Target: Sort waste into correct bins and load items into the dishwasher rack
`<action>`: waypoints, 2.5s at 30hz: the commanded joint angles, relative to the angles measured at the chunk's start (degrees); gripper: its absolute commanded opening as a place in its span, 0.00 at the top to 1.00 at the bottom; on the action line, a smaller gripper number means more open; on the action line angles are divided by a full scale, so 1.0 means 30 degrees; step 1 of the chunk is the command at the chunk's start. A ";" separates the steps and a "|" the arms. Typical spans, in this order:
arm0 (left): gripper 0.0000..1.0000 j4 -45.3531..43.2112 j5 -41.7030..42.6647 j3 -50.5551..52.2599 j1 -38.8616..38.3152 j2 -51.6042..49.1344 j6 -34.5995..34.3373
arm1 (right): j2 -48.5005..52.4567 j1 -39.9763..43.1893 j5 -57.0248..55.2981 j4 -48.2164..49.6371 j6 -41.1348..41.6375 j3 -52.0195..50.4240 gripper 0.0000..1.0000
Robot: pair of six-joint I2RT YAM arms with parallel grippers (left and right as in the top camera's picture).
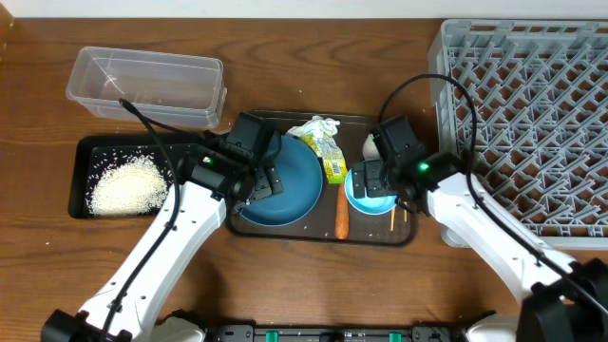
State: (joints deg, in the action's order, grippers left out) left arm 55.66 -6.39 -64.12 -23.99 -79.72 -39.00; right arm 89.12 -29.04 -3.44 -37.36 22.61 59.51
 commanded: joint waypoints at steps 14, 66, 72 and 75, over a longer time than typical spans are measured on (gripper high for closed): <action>0.01 0.0095 -0.0175 -0.0270 0.0080 0.0000 -0.0036 | 0.1953 -0.1209 -0.2149 0.0678 0.1472 -0.0029 0.04; 0.01 0.0095 -0.0175 -0.0277 0.0080 0.0000 -0.0036 | -0.1683 1.9380 0.3643 -0.0554 -0.2004 0.6397 0.36; 0.01 0.0095 -0.0175 -0.0277 0.0080 0.0000 -0.0036 | 0.0211 2.0167 0.1362 0.0335 -0.2506 0.6404 0.36; 0.01 0.0095 -0.0168 -0.0270 0.0080 0.0000 -0.0036 | 0.0612 2.0174 -0.0277 0.0554 -0.2805 0.6441 0.34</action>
State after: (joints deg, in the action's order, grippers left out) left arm 55.66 -6.39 -64.12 -23.99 -79.72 -39.00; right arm 90.17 30.87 1.89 -36.27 16.36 78.04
